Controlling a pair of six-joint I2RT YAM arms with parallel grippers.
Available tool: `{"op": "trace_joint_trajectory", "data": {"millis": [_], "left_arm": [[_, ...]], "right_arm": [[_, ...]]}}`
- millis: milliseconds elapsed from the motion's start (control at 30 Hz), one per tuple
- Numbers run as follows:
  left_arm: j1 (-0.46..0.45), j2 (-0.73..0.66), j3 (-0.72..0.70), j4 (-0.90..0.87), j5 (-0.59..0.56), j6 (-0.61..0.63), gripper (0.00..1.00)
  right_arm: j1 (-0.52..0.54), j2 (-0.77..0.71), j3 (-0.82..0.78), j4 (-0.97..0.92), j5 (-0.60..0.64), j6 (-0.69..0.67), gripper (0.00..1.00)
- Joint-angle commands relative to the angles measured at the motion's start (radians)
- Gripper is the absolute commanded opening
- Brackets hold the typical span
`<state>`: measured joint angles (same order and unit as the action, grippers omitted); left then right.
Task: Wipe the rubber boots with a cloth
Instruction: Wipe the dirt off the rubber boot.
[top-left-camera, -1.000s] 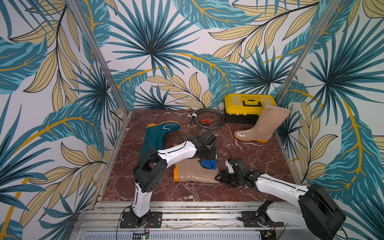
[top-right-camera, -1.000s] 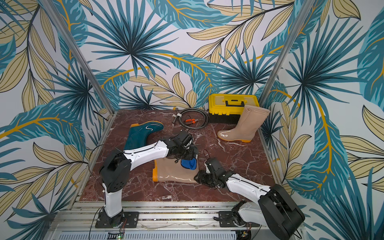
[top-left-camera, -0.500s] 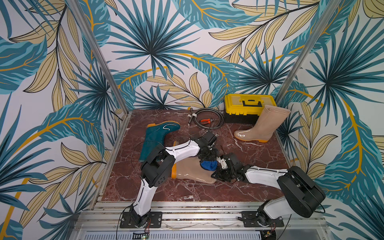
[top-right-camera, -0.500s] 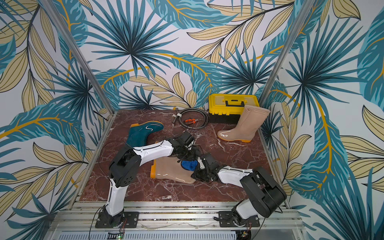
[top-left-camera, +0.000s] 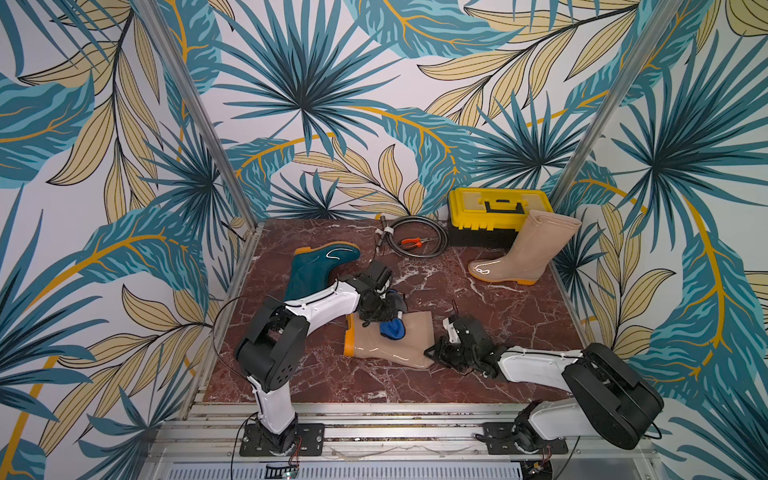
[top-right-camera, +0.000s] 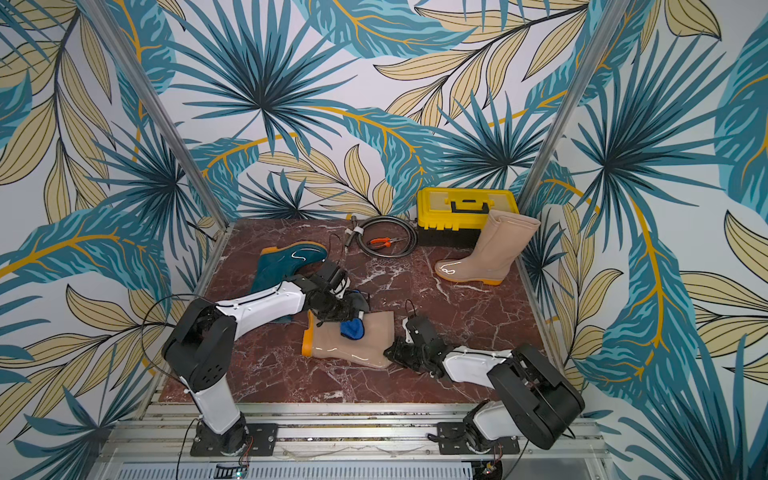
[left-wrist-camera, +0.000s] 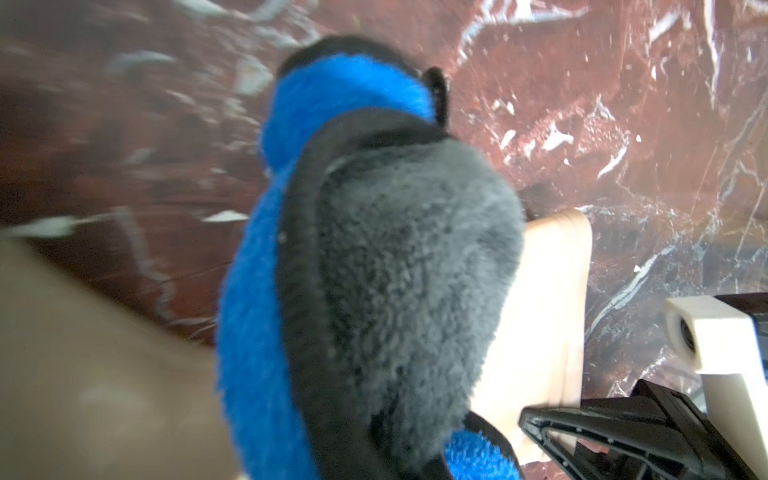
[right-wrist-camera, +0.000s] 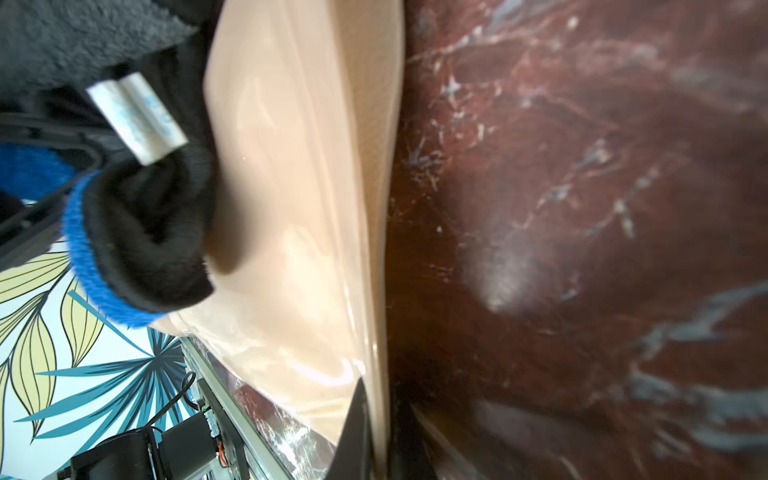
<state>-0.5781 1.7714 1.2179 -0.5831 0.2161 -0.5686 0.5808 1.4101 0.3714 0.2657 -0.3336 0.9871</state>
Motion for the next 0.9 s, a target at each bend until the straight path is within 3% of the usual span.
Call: {"op": "trace_joint_trajectory", "data": {"millis": [0,133,267,367,567,867], "left_arm": [[-0.001,-0.019,0.052,-0.039,-0.048,0.011,0.00],[-0.096,0.091,0.224,-0.038,-0.045,0.002,0.00],[-0.204,0.303,0.442,-0.038,0.021,-0.006,0.00],[-0.246,0.400,0.512,-0.037,0.034,-0.024,0.00],[-0.223,0.337,0.417,-0.040,-0.022,-0.009,0.00],[-0.026,0.079,0.173,-0.093,-0.135,0.055,0.00]], "right_arm": [[-0.009,0.028,-0.054,-0.168,0.100,0.030,0.00],[-0.007,0.028,-0.063,-0.149,0.108,0.043,0.00],[-0.007,0.007,-0.082,-0.141,0.127,0.061,0.00],[-0.007,-0.036,-0.107,-0.145,0.156,0.089,0.00],[-0.007,-0.141,-0.153,-0.190,0.231,0.118,0.00],[-0.007,-0.140,-0.146,-0.213,0.252,0.122,0.00]]}}
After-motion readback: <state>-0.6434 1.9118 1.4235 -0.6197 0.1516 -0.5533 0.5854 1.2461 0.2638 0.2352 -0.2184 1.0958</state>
